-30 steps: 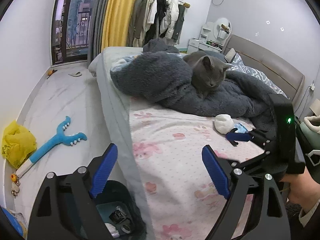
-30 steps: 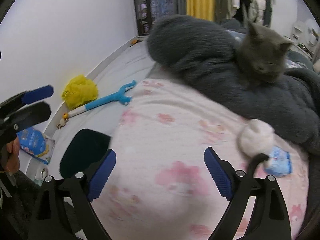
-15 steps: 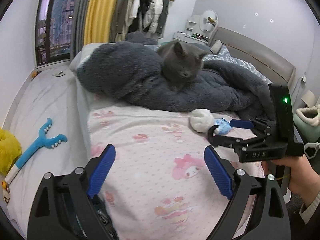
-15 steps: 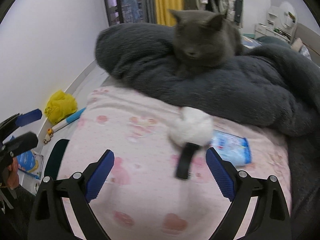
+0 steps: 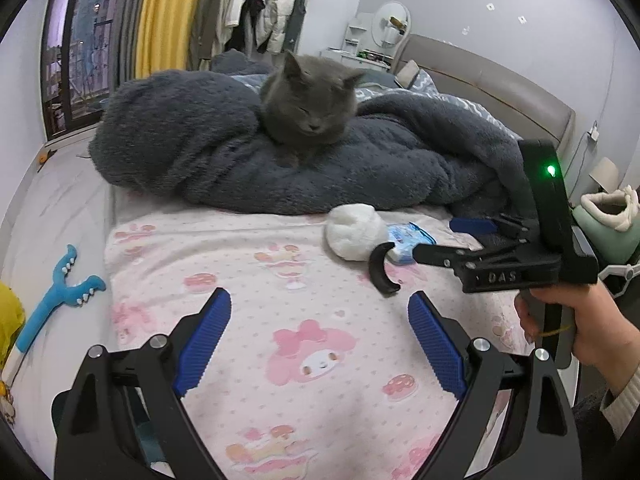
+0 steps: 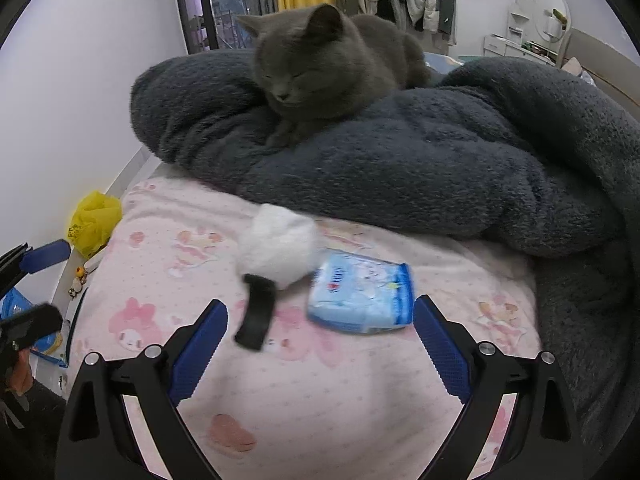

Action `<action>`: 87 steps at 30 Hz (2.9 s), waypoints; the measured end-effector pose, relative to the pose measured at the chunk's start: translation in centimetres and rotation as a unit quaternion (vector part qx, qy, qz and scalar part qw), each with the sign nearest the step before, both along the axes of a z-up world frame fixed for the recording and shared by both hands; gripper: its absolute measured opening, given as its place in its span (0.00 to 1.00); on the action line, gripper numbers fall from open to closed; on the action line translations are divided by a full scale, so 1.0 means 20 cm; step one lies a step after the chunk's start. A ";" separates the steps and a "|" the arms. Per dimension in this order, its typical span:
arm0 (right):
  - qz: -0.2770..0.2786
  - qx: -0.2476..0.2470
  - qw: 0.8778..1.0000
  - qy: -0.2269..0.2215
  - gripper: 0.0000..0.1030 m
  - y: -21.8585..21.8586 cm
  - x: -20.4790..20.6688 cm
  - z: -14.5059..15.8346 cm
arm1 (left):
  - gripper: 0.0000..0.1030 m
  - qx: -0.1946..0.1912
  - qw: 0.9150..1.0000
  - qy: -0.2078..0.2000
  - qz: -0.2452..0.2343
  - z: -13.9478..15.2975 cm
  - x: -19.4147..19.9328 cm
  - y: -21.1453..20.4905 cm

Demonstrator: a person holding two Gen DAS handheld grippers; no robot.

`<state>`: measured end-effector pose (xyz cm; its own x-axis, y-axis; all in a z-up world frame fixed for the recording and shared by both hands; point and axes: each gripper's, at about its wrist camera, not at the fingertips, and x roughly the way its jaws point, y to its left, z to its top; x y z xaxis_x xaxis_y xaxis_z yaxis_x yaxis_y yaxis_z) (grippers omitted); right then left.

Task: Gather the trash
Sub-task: 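Grasp the black curved plastic piece with the left tool while the right tool grasps the blue tissue pack, then carry the black piece and tissue pack over the green bin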

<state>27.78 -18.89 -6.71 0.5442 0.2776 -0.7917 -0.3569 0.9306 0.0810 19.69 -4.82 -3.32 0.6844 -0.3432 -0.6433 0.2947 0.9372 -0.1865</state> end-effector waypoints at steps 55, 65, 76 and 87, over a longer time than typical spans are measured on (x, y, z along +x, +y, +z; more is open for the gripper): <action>-0.015 0.040 0.999 0.015 0.70 -0.33 0.25 -0.13 | 0.30 0.058 0.995 0.070 -0.049 -0.34 0.45 -0.56; -0.017 0.038 0.999 0.013 0.65 -0.28 0.23 -0.09 | 0.18 0.061 0.994 0.061 -0.062 -0.30 0.37 -0.51; -0.030 0.077 0.997 -0.003 0.63 -0.24 0.16 0.08 | 0.18 0.028 0.998 0.046 -0.038 -0.17 0.22 -0.31; -0.016 0.105 0.994 -0.015 0.63 -0.08 0.01 0.29 | 0.18 0.017 0.999 0.032 0.010 -0.06 0.04 -0.02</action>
<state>27.98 -20.44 -0.83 0.5780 0.4176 -0.7010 -0.3330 0.9050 0.2646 20.40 -5.27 -4.47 0.6486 -0.3066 -0.6966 0.2638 0.9491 -0.1722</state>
